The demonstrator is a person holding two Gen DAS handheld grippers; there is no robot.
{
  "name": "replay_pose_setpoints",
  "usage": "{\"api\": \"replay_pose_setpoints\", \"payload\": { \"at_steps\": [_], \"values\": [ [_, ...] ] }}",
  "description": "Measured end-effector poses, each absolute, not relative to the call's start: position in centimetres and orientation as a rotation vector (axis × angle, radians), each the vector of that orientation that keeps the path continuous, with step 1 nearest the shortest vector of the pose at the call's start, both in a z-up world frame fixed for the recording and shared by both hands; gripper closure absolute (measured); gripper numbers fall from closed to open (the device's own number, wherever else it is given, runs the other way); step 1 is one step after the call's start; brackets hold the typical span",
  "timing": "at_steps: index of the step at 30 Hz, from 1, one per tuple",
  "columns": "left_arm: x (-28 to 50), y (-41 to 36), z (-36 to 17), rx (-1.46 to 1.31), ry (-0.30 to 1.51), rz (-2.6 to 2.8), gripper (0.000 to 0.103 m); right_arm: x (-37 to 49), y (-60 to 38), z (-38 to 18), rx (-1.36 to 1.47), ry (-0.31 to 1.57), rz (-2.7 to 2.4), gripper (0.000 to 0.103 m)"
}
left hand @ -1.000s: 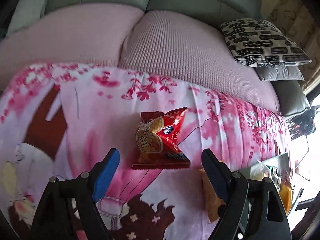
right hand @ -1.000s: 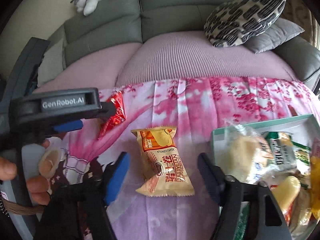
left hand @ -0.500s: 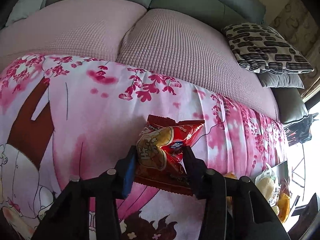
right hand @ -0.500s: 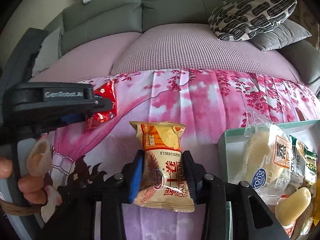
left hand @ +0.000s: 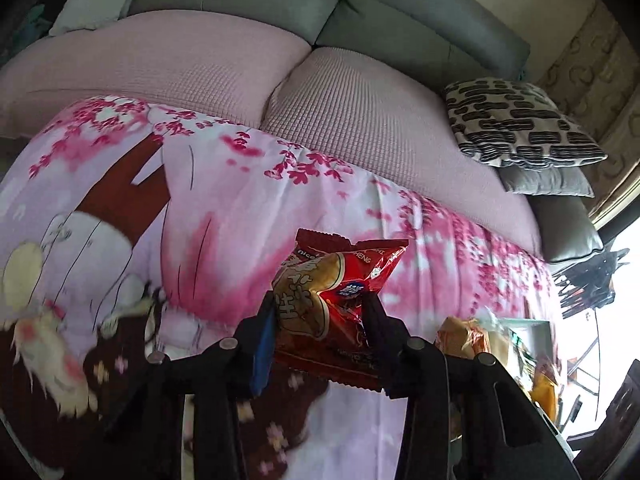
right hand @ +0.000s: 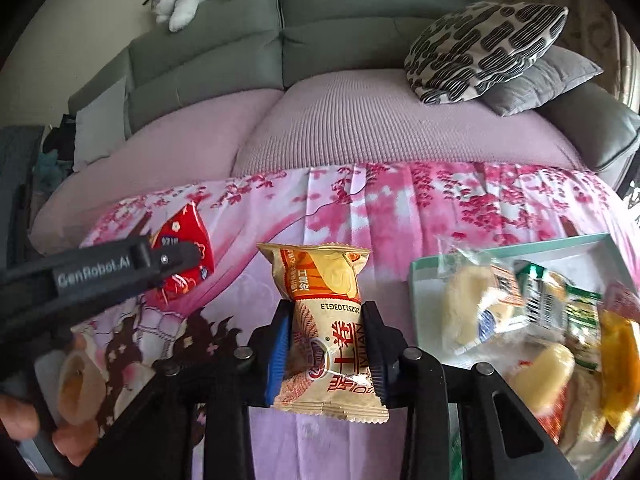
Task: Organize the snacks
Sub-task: 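Carry the red wrapper with the left gripper while the right carries the Swiss roll pack to the tray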
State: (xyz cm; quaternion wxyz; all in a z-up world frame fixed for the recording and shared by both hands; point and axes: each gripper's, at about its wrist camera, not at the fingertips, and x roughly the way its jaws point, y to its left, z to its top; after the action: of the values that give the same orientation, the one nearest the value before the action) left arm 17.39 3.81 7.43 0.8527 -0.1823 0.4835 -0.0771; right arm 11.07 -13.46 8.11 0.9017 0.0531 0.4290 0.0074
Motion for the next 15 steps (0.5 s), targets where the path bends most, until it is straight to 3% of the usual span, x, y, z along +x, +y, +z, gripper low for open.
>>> {"api": "replay_pose_setpoints", "payload": {
  "at_steps": [15],
  "values": [
    [8.5, 0.6, 10.7, -0.343, 0.991, -0.178, 0.060, 3.3, -17.0, 12.2, 0.171, 0.837, -0.037, 0.066]
  ]
}}
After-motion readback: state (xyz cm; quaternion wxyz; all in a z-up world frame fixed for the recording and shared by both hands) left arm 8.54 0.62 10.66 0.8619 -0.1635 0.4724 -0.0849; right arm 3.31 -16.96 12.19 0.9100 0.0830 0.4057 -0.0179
